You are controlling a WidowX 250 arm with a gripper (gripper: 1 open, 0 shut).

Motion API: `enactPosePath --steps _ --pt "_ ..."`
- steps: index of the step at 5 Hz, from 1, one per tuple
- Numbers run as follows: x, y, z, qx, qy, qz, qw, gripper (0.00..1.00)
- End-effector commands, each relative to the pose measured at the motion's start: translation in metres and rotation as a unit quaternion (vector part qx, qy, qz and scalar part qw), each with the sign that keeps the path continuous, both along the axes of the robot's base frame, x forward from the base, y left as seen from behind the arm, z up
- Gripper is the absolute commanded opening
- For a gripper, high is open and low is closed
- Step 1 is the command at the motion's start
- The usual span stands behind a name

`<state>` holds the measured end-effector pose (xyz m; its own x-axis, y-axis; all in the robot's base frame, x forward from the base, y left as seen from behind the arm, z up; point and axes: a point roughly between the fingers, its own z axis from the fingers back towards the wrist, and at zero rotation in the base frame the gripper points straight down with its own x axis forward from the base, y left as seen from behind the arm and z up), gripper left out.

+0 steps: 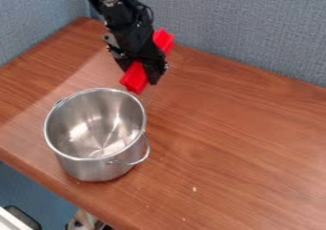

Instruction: Move the red object from the metal pot to the table

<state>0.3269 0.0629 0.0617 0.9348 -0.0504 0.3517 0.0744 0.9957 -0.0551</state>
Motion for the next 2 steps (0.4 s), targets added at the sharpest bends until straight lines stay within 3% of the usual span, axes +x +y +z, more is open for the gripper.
enactPosePath --steps 1,2 --pt "0.0062 0.0026 0.0063 0.005 -0.025 0.043 0.9988 0.00" --pt "0.0055 -0.0055 0.0075 -0.005 -0.033 0.071 0.9969 0.00"
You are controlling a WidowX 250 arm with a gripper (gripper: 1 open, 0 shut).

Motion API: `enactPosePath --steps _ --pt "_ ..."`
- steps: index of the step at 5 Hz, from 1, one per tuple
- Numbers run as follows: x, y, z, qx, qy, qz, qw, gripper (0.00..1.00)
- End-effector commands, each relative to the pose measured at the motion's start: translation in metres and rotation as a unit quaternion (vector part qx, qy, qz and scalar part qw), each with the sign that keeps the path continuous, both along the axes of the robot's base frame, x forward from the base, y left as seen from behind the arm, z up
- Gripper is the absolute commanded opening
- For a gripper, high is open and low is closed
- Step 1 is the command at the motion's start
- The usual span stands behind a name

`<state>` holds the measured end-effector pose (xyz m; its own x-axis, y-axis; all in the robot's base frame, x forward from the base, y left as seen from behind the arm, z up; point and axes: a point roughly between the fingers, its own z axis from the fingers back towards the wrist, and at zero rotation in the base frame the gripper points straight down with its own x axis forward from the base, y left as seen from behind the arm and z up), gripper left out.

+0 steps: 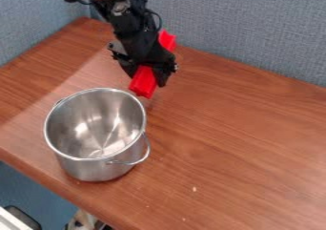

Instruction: Move the red object from the metal pot to the table

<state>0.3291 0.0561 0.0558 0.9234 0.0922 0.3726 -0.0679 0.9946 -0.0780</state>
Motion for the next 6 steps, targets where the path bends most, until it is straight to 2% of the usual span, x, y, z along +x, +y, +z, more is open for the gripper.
enactPosePath --steps 1,2,5,6 --pt "0.010 -0.003 0.009 0.008 -0.015 0.007 0.9998 0.00" --pt "0.017 -0.006 0.005 0.009 -0.009 0.015 0.9998 0.00" --pt "0.021 -0.004 -0.023 0.021 0.008 0.078 0.9967 0.00" --pt "0.019 0.005 -0.024 0.021 0.007 0.101 0.9947 0.00"
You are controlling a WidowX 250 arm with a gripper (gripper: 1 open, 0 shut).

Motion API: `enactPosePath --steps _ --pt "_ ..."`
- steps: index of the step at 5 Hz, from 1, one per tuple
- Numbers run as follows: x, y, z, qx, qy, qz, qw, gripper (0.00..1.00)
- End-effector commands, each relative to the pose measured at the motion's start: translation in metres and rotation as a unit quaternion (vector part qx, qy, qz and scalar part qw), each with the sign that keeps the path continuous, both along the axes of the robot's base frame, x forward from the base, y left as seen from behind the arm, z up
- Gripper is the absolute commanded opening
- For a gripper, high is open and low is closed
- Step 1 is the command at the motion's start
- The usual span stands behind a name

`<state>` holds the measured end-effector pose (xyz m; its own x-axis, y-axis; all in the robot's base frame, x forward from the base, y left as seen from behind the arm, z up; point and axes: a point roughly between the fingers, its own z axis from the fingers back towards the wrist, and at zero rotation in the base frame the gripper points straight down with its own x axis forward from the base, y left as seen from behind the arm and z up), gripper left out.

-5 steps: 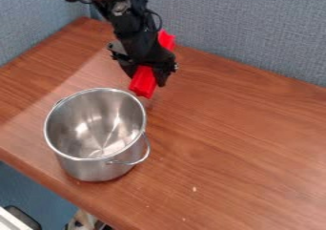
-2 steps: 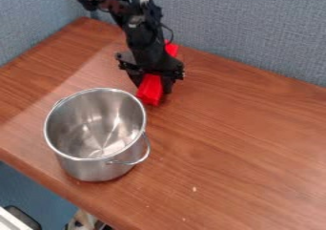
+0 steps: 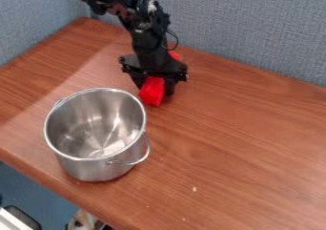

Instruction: Move the red object from the metal pot to the table

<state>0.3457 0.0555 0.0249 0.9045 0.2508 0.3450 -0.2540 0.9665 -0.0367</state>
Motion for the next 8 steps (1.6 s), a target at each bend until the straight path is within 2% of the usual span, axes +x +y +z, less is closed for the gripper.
enactPosePath --steps 1,3,5,6,7,8 --pt "-0.004 0.009 0.005 0.005 -0.012 0.024 0.9996 0.00" --pt "-0.004 0.017 0.013 0.007 -0.012 0.046 0.9988 0.00" --pt "-0.004 0.025 0.011 0.008 -0.014 0.100 0.9948 0.00" --pt "-0.003 0.030 0.009 0.010 -0.017 0.126 0.9918 0.00" --pt "-0.003 0.030 0.008 0.014 -0.018 0.117 0.9928 1.00" --pt "-0.001 0.030 0.006 0.016 -0.018 0.108 0.9939 1.00"
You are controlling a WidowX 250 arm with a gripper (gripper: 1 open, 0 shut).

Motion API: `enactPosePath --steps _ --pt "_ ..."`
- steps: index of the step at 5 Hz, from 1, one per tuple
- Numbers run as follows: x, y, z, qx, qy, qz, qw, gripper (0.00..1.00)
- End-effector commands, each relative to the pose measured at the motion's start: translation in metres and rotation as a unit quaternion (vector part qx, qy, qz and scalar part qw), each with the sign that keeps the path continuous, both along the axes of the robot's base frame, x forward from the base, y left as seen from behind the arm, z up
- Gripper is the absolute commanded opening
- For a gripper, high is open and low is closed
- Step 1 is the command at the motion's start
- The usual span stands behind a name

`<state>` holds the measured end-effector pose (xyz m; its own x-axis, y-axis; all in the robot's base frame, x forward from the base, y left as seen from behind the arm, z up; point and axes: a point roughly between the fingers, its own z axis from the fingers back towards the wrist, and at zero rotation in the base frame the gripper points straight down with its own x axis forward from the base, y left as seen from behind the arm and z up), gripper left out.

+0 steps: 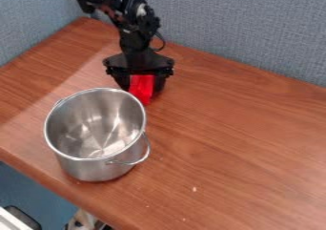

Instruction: Move the red object from the metal pot to the table

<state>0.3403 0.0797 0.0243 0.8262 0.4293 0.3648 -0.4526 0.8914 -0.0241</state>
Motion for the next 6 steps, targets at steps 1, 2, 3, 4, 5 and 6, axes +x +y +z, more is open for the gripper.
enactPosePath --steps 1,2,3,4,5,6 --pt "-0.005 0.005 0.007 0.009 -0.009 0.009 0.9999 1.00" --pt "-0.014 0.004 0.009 0.011 -0.009 0.017 0.9998 1.00" --pt "-0.018 0.007 0.016 0.011 -0.008 -0.010 0.9998 1.00" --pt "-0.021 0.010 0.025 0.005 -0.011 -0.036 0.9993 1.00" --pt "-0.012 0.025 0.031 0.005 -0.013 -0.010 0.9999 1.00" --pt "0.003 0.046 0.041 0.007 -0.021 0.020 0.9996 1.00"
